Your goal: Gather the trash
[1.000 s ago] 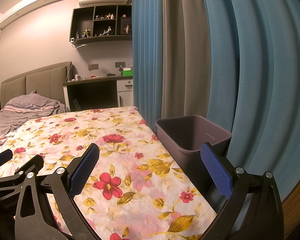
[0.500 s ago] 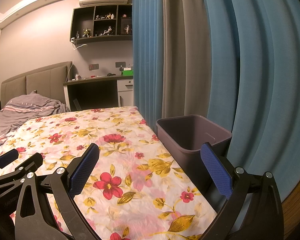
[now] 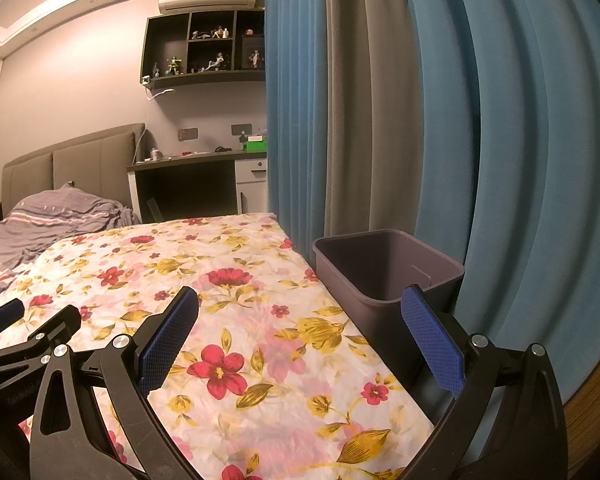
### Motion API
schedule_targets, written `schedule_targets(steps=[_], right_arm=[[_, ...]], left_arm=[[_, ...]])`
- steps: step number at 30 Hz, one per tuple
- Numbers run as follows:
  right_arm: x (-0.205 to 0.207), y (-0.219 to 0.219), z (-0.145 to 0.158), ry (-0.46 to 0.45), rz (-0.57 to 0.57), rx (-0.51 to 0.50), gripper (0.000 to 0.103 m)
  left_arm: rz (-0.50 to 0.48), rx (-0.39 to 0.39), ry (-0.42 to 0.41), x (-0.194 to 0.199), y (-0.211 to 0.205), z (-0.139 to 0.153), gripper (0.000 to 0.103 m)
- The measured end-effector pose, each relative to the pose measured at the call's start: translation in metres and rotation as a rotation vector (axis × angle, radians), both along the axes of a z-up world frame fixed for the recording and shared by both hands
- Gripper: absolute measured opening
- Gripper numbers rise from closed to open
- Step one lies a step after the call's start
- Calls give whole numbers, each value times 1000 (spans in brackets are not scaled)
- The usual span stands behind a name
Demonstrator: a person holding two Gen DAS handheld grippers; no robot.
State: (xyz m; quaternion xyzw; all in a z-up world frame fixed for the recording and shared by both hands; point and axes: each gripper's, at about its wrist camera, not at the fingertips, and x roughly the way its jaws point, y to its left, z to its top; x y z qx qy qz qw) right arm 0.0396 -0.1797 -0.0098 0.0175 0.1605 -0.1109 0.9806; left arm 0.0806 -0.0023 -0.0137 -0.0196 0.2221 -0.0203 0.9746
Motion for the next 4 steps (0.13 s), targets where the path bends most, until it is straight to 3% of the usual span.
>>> schedule_targets(steps=[4], right_arm=[[2,0,3,-3,-4,3,98]], left_arm=[[3,2,6,0,1,0,95]])
